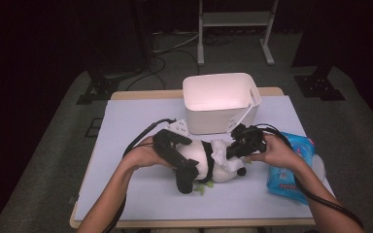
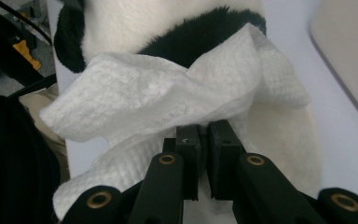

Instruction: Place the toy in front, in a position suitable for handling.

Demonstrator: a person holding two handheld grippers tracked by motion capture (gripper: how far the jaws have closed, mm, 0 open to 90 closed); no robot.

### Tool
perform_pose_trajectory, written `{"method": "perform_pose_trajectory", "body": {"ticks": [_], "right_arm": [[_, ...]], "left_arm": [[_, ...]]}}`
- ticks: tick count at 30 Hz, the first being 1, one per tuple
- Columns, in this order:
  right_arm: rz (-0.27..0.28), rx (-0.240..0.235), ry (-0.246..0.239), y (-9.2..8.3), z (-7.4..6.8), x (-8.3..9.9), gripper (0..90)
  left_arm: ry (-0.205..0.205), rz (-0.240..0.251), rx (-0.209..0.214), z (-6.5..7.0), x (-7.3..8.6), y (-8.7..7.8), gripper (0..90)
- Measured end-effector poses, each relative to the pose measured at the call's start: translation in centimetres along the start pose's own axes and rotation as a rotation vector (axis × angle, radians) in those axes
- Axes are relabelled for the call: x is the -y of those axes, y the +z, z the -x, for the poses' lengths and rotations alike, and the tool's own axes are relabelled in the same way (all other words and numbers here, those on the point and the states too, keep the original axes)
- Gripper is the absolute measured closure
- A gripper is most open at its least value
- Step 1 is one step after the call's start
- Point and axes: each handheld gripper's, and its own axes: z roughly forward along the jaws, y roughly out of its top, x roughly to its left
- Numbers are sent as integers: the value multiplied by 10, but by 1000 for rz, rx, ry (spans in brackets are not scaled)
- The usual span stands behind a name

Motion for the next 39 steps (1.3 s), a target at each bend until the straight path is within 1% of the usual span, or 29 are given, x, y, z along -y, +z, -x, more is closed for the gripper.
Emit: {"method": "perform_pose_trajectory", "body": {"ticks": [1,3,4,5,6,8,9,10,11,12,13,16,17,18,19,22,26,28,32,35,38,39], "right_arm": [[0,-1,-3,0,-1,1,837],[3,-9,-3,1,-2,3,837],[5,-11,-3,2,-3,4,837],[4,-17,-1,2,-4,5,837],[2,-24,0,2,-5,5,837],[3,-18,-4,2,-6,5,837],[1,-17,-7,2,-6,5,836],[-5,-19,-6,2,-7,5,836],[-8,-15,-16,2,-7,4,836],[-11,-11,-23,1,-8,3,835],[-9,-9,-29,0,-9,2,834],[16,15,-24,-6,-7,-1,834],[23,26,-22,-7,-6,-2,833],[37,39,-14,-9,-4,-2,826],[43,39,-12,-9,-2,-2,825],[29,34,2,-5,1,0,827],[24,21,9,-2,0,6,836],[25,10,10,-2,-1,10,838],[27,4,11,-3,-6,16,838],[26,-5,3,-4,-11,21,837],[28,2,-14,-4,-17,24,837],[26,1,-10,-4,-19,24,837]], "left_arm": [[-10,-2,-12,0,1,-2,165],[-35,-32,-20,-2,4,-3,107],[-37,-49,-27,-2,6,-2,105],[-51,-56,-12,-4,8,0,91],[-57,-49,-7,-4,9,0,89],[-82,-36,-2,-3,10,3,77],[-77,-45,1,-3,10,5,71],[-62,-58,-2,-3,10,7,71],[-46,-67,-4,-2,10,9,75],[-28,-69,-3,-2,10,10,99],[-23,-61,-5,-1,11,10,118],[-3,-47,-2,0,10,11,149],[17,-51,-3,0,10,11,150],[24,-50,-5,1,9,11,150],[34,-50,-7,1,9,11,152],[45,-48,-8,0,7,10,153],[59,-48,-23,-1,2,9,148],[54,-42,-25,0,0,9,134],[66,-43,-20,3,-4,8,123],[54,-34,-19,5,-3,5,111],[37,-19,-12,7,2,5,98],[37,-17,-14,7,5,5,97]]}}
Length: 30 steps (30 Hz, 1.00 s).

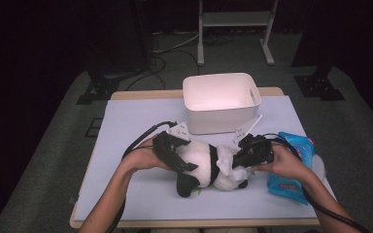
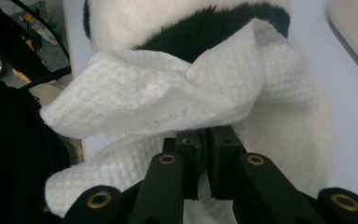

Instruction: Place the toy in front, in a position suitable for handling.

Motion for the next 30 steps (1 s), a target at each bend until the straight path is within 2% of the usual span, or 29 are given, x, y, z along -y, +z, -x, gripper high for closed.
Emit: {"method": "perform_pose_trajectory", "body": {"ticks": [7,9,13,17,23,26,30], "right_arm": [[-5,7,-35,3,-8,-8,836],[-11,10,-50,5,-10,-15,836],[-29,15,-74,7,-14,-26,836],[-48,20,-91,13,-20,-40,837],[-68,21,-152,27,-31,-64,838],[-76,18,-172,32,-35,-73,838],[-90,17,-177,33,-36,-76,837]], "left_arm": [[-36,33,-20,6,24,1,92],[-61,71,-17,8,33,1,91],[-75,125,-13,9,46,-1,92],[-78,166,-13,12,53,-1,92],[-65,153,-24,15,53,-2,91],[-72,157,-24,16,55,-3,91],[-73,154,-26,16,58,-4,91]]}}
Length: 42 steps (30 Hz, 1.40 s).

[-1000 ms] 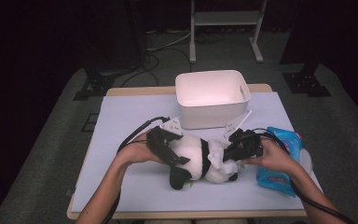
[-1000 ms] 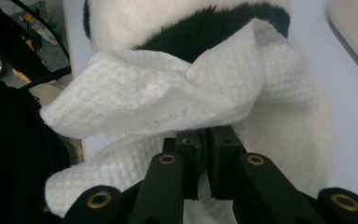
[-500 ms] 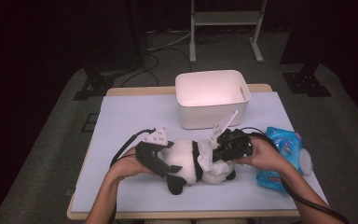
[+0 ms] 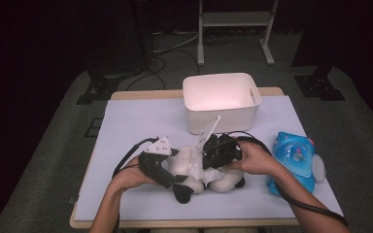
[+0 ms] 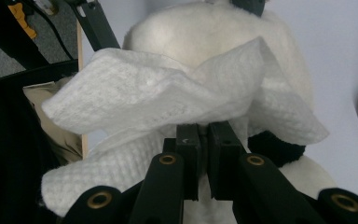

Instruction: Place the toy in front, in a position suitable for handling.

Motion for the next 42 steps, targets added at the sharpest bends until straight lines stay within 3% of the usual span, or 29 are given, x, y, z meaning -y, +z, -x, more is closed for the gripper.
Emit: {"method": "perform_pose_trajectory", "body": {"ticks": [16,35,42], "right_arm": [[-34,42,78,-24,6,36,836],[-25,67,135,-38,13,66,836],[-8,62,193,-42,18,84,836]], "left_arm": [[-6,0,-6,0,3,0,91],[-7,-1,-4,0,4,0,90],[-15,-1,-5,-1,5,-1,90]]}}
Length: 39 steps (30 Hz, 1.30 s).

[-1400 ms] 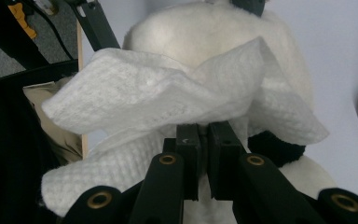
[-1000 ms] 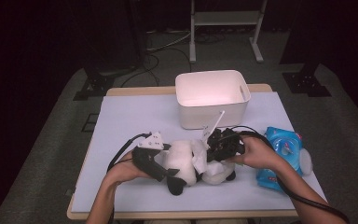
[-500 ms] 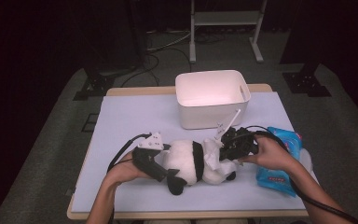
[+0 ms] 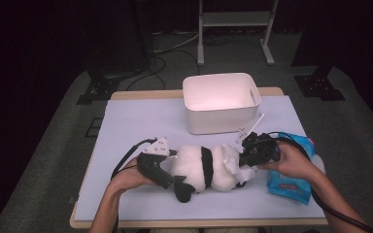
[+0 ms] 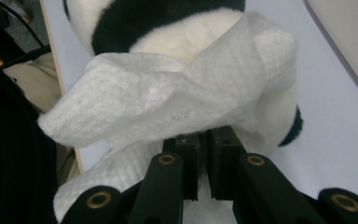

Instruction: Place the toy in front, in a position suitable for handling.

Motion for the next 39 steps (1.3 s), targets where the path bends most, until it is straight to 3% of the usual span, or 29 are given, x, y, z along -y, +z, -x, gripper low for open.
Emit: {"method": "perform_pose_trajectory", "body": {"ticks": [11,21,28,39], "right_arm": [[-9,19,55,-5,11,20,834],[-10,17,66,-4,13,22,834],[-12,28,36,-5,9,9,834],[-12,10,-45,7,-1,-32,834]], "left_arm": [[-1,-5,-2,0,0,-1,91],[-2,-11,2,0,1,-1,91],[-3,-15,2,1,1,-1,91],[-6,-11,4,0,1,-1,91]]}}
